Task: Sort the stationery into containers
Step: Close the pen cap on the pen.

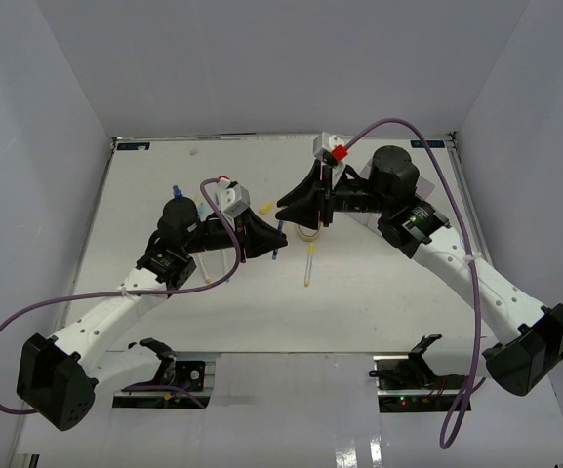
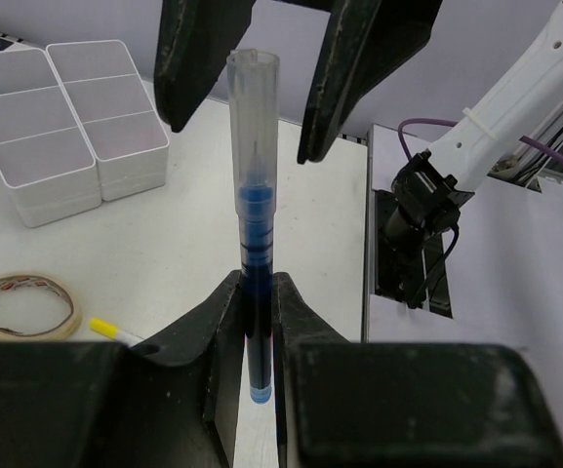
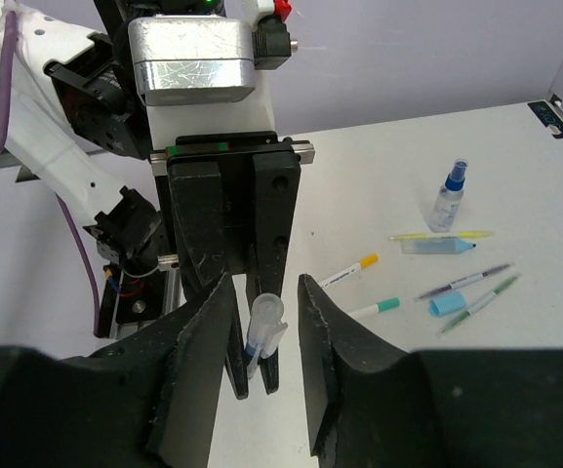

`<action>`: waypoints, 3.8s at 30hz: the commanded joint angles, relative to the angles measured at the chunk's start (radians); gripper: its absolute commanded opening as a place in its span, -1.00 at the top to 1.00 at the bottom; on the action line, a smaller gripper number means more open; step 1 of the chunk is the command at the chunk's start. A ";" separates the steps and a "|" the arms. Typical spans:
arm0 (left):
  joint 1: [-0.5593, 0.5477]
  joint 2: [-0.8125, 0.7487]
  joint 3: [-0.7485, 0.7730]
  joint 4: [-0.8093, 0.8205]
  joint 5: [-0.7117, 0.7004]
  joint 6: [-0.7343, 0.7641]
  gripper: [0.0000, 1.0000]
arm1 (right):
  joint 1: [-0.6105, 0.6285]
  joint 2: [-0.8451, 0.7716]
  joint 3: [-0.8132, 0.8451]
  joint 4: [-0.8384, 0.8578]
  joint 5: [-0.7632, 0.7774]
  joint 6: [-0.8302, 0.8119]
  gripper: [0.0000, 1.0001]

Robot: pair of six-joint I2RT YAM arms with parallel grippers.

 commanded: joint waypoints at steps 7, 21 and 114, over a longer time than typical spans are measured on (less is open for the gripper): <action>0.009 -0.004 -0.001 0.047 0.043 -0.023 1.00 | -0.002 0.007 -0.007 0.099 -0.038 0.041 0.35; 0.018 0.005 -0.009 0.087 0.073 -0.057 1.00 | 0.024 0.031 -0.009 0.135 -0.055 0.058 0.47; 0.095 0.002 0.272 0.398 -0.136 -0.115 1.00 | 0.089 0.199 -0.240 -0.270 0.049 -0.183 0.84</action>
